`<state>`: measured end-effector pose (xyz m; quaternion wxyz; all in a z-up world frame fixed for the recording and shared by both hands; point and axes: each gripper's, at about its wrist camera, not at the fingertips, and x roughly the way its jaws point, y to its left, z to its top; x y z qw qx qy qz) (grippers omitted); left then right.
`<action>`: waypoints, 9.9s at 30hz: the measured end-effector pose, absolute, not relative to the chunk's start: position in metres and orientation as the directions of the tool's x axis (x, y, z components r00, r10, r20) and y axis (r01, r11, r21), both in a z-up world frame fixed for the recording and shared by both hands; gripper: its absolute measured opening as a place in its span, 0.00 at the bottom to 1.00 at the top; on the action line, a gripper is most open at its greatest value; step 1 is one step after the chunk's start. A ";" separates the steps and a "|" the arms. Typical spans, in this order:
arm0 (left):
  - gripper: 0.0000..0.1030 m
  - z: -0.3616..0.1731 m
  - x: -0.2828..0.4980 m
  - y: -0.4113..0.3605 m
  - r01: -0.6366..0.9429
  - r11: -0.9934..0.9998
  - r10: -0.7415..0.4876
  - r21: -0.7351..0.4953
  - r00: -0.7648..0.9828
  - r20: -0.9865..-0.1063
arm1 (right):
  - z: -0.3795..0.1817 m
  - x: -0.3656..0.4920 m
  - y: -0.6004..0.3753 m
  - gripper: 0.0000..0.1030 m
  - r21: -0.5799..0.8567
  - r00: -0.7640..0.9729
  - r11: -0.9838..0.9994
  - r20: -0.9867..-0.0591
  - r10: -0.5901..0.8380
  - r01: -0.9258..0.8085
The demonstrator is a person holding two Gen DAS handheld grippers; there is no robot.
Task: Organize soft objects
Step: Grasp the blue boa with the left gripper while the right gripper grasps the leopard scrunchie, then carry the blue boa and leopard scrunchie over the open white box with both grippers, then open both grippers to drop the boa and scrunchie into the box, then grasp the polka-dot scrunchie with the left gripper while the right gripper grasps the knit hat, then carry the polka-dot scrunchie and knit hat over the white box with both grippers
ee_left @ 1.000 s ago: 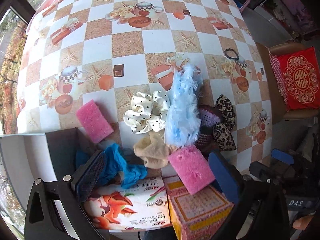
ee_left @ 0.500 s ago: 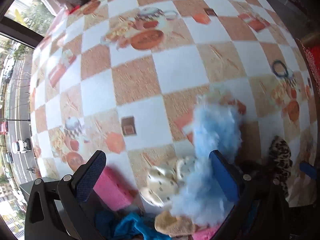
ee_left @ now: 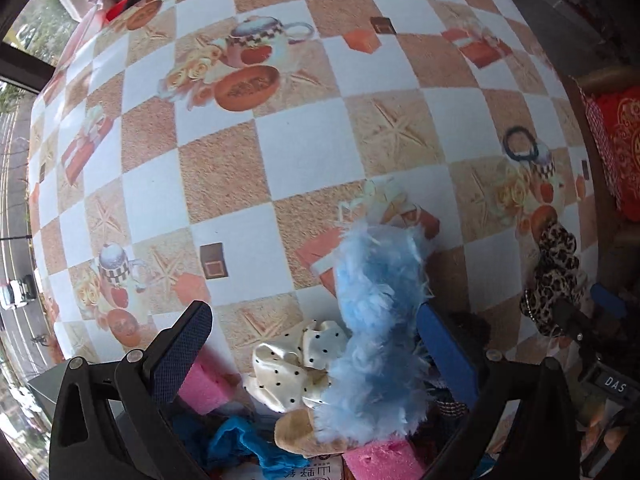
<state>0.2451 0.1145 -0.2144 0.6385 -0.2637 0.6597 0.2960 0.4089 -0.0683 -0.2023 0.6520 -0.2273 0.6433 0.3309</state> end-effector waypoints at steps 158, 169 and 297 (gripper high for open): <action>0.29 -0.123 -0.164 0.088 -0.907 0.380 0.043 -0.183 0.215 -0.976 | -0.093 -0.051 0.081 0.33 0.244 -0.229 0.092 -0.963 0.142 -0.965; 0.71 -0.114 -0.165 0.088 -0.893 0.400 0.088 -0.208 0.264 -0.961 | -0.096 -0.060 0.086 0.33 0.260 -0.249 0.064 -0.958 0.143 -0.963; 0.28 -0.058 -0.050 0.000 -0.737 0.629 -0.004 -0.247 0.314 -0.949 | -0.060 0.082 -0.072 0.49 0.299 -0.264 0.191 -0.945 0.193 -0.935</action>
